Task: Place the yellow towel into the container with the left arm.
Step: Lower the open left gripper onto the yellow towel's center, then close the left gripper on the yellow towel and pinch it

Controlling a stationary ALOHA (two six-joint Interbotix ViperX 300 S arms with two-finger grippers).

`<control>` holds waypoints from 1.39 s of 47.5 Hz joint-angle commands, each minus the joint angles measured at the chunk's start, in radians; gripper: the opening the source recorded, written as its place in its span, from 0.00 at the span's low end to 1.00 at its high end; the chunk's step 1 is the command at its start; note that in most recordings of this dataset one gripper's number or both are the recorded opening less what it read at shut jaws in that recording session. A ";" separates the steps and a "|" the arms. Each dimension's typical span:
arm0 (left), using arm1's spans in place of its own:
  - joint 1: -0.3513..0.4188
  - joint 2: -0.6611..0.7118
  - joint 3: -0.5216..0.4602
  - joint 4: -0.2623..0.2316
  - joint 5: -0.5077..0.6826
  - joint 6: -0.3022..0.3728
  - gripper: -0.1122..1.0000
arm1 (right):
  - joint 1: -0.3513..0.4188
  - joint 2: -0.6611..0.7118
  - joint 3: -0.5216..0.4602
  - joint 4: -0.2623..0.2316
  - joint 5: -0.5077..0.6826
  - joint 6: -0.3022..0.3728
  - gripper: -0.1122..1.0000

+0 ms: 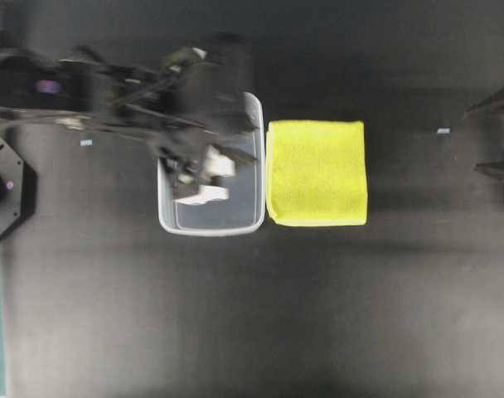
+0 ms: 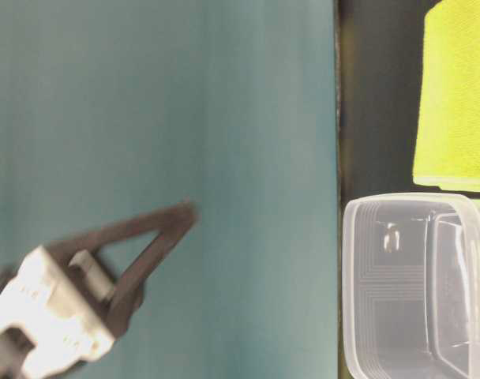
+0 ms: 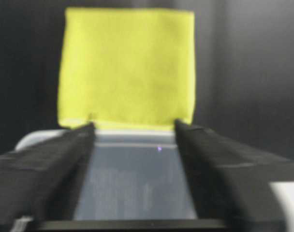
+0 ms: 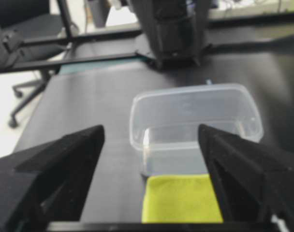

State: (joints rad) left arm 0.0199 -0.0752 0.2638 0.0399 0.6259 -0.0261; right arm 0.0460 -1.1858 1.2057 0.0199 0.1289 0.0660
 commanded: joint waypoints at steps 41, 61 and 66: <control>0.041 0.641 -0.468 0.003 0.209 0.103 0.90 | -0.017 -0.169 -0.025 -0.005 0.075 -0.012 0.77; 0.011 0.718 -0.499 0.003 0.202 0.101 0.87 | -0.052 -0.170 -0.025 -0.005 0.077 -0.012 0.77; 0.003 0.716 -0.499 0.003 0.210 0.101 0.76 | -0.052 -0.170 -0.023 -0.005 0.078 -0.012 0.77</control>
State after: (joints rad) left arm 0.0414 0.6381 -0.2362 0.0414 0.8330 0.0767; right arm -0.0031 -1.3622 1.1965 0.0169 0.2132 0.0537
